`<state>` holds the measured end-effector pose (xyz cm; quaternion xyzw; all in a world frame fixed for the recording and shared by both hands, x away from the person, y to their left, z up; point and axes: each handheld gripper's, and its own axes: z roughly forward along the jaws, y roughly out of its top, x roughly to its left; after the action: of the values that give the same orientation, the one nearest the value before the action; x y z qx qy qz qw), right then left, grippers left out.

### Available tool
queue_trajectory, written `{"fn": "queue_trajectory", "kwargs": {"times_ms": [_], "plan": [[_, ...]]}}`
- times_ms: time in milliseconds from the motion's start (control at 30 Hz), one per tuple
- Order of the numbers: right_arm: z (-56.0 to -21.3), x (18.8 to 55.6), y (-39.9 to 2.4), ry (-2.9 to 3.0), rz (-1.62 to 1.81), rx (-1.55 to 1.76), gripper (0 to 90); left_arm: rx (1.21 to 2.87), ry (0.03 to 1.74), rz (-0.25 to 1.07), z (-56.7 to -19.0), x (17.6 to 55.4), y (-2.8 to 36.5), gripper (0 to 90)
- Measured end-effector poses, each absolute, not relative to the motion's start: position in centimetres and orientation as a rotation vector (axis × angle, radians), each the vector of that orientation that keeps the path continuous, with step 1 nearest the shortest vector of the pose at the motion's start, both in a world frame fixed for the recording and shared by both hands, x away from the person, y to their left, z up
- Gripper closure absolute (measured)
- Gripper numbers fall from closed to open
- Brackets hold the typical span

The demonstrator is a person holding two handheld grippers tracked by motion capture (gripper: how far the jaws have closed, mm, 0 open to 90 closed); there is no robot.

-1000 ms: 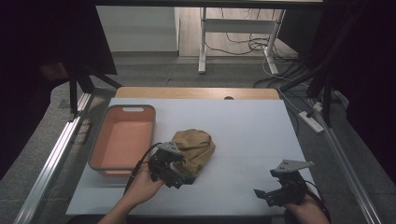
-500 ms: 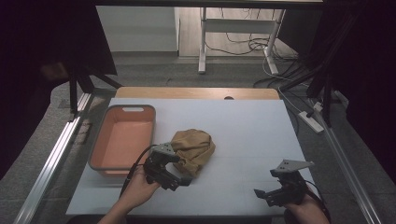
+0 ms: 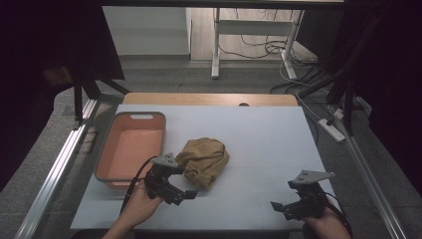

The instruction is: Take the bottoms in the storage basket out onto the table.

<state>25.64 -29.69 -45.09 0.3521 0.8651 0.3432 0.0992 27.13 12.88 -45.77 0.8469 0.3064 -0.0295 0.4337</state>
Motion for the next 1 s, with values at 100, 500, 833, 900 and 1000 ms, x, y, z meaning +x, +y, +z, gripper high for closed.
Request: {"fn": "queue_trajectory", "kwargs": {"times_ms": [100, 500, 833, 900, 1000], "plan": [[-45.1, 25.6, -29.7, 2.557, 1.017, 1.043, 4.4, 2.098, 0.775, -0.069, -45.7, 26.8, 13.4, 0.3], [-45.0, 25.6, -29.7, 2.555, 1.018, 1.051, 4.4, 2.05, 0.847, -0.036, -45.7, 25.0, 16.3, 0.3], [-45.0, 25.7, -29.7, 2.552, 1.024, 1.052, 4.3, 2.036, 0.881, -0.01, -45.7, 24.3, 17.5, 0.3], [-45.0, 25.7, -29.7, 2.551, 1.023, 1.052, 4.3, 2.031, 0.885, -0.006, -45.7, 24.1, 17.7, 0.3], [-45.0, 25.7, -29.7, 2.551, 1.024, 1.05, 4.3, 2.028, 0.892, 0.001, -45.7, 23.9, 18.0, 0.3]]}}
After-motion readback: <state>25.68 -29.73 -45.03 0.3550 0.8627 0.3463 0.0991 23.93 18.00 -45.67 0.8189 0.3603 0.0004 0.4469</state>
